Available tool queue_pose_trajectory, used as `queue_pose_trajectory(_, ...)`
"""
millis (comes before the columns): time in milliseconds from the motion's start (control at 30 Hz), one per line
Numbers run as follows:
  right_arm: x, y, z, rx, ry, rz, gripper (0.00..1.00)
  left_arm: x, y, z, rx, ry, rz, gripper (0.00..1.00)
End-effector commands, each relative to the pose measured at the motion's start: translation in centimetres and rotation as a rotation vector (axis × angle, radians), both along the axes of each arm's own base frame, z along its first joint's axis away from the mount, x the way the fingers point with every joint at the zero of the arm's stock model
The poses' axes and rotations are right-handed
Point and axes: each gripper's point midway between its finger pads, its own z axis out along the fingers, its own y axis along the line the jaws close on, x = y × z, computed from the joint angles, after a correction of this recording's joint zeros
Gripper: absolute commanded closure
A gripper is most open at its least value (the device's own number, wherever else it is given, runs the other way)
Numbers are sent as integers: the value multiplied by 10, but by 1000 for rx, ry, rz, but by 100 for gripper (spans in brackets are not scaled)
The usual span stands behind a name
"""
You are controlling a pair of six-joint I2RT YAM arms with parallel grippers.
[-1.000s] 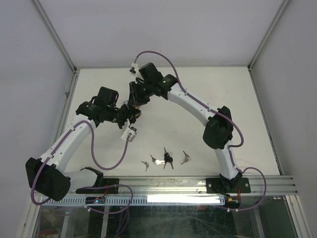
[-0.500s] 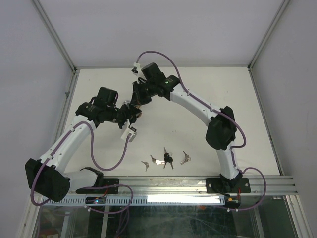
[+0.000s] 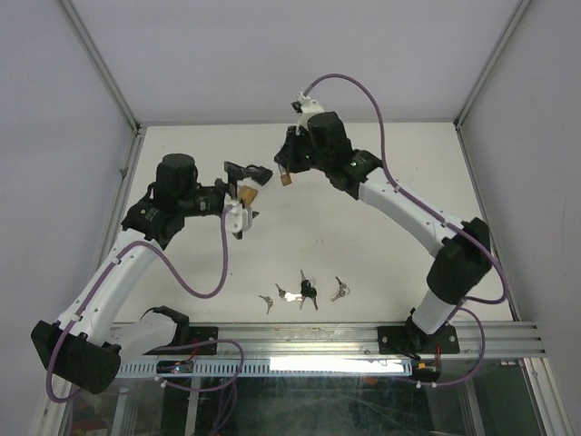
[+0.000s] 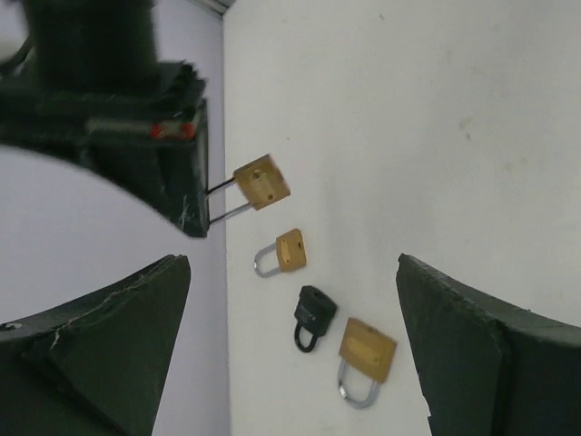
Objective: Unlock with the key
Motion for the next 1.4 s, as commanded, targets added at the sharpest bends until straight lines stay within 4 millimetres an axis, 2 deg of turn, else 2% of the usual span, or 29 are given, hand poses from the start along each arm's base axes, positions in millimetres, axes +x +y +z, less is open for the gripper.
queue_pose_trajectory(0, 30, -53, 123, 76, -562, -304, 100, 3, -9, 99, -580, 498, 223, 6)
queue_pose_trajectory(33, 35, -69, 138, 80, -608, -399, 100, 11, -7, 106, -669, 594, 293, 11)
queue_pose_trajectory(100, 28, -68, 163, 117, -640, -436, 100, 32, -1, 110, -806, 729, 440, 20)
queue_pose_trajectory(133, 30, -77, 172, 113, -640, -513, 100, 41, 2, 113, -867, 791, 501, 22)
queue_pose_trajectory(233, 13, -50, 194, 180, -660, -463, 100, 55, -3, 112, -952, 910, 580, 23)
queue_pose_trajectory(267, 7, -37, 198, 201, -664, -442, 100, 56, -9, 115, -962, 928, 573, 21)
queue_pose_trajectory(367, -5, -2, 206, 252, -671, -390, 100, 54, -31, 130, -976, 945, 501, 10)
queue_pose_trajectory(467, -16, 16, 216, 292, -678, -361, 100, 62, -38, 134, -988, 946, 477, 4)
queue_pose_trajectory(600, -23, 22, 224, 314, -681, -346, 100, 69, -34, 139, -1030, 892, 459, 4)
queue_pose_trajectory(800, -28, 15, 227, 319, -683, -347, 100, 49, -25, 154, -1105, 861, 339, 10)
queue_pose_trajectory(867, -31, 12, 228, 316, -682, -346, 100, 49, -21, 159, -1121, 871, 312, 15)
queue_pose_trajectory(1033, -34, 6, 230, 311, -680, -345, 100, 43, -21, 166, -1103, 824, 253, 47)
queue_pose_trajectory(1233, -34, 6, 227, 300, -675, -342, 100, 41, -24, 169, -1074, 811, 228, 70)
queue_pose_trajectory(1300, -35, 6, 225, 295, -673, -340, 100, 41, -25, 168, -1073, 823, 233, 75)
queue_pose_trajectory(1367, -35, 5, 226, 294, -672, -340, 100, 39, -25, 165, -1064, 828, 230, 87)
